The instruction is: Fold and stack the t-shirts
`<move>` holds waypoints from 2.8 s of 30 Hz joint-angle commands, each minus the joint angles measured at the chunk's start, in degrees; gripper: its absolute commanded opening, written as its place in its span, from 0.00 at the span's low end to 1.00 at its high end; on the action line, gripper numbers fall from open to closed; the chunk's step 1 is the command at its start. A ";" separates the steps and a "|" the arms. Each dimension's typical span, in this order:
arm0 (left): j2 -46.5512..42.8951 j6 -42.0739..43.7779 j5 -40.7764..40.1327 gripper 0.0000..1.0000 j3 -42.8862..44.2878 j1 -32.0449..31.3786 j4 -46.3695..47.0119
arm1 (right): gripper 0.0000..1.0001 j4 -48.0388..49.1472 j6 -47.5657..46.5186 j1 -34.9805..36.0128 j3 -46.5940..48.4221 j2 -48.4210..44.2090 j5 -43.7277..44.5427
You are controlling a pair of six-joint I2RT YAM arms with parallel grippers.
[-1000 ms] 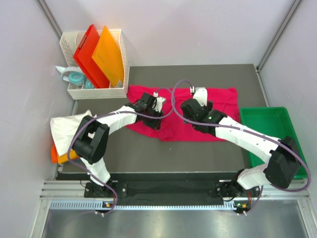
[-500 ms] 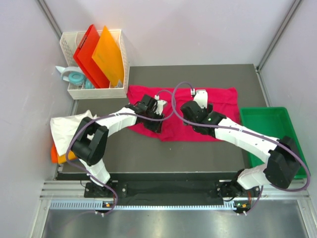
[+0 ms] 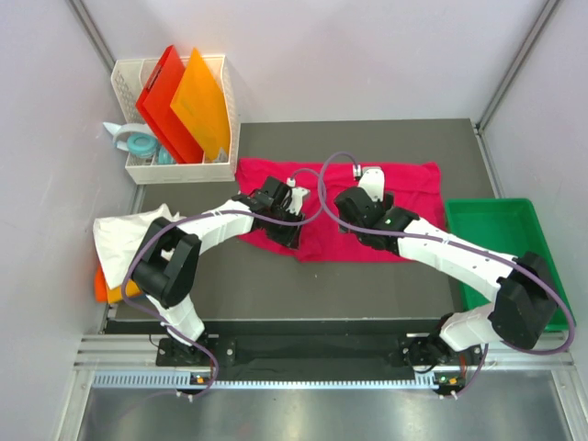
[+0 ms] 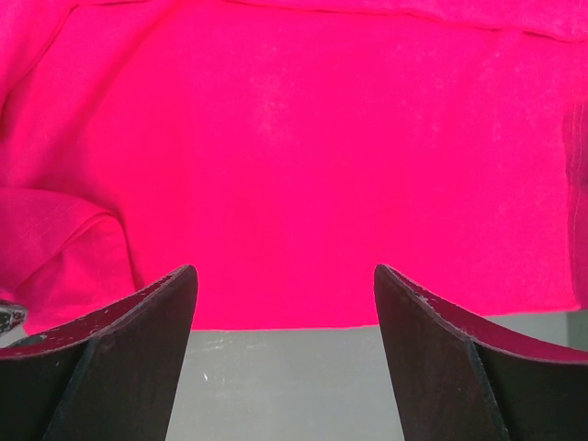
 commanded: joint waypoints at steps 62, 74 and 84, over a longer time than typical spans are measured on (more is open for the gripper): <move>-18.45 11.10 6.80 0.00 2.61 8.63 -19.88 | 0.66 -10.72 22.67 -5.95 -19.95 -11.18 -0.31; -19.68 10.05 2.84 0.00 -0.03 8.71 -17.68 | 0.64 -8.80 15.65 -27.39 -20.47 -9.23 -4.09; -21.70 9.08 2.49 0.00 -2.40 8.89 -15.48 | 0.62 -1.95 12.21 -39.97 -23.02 -5.55 -10.60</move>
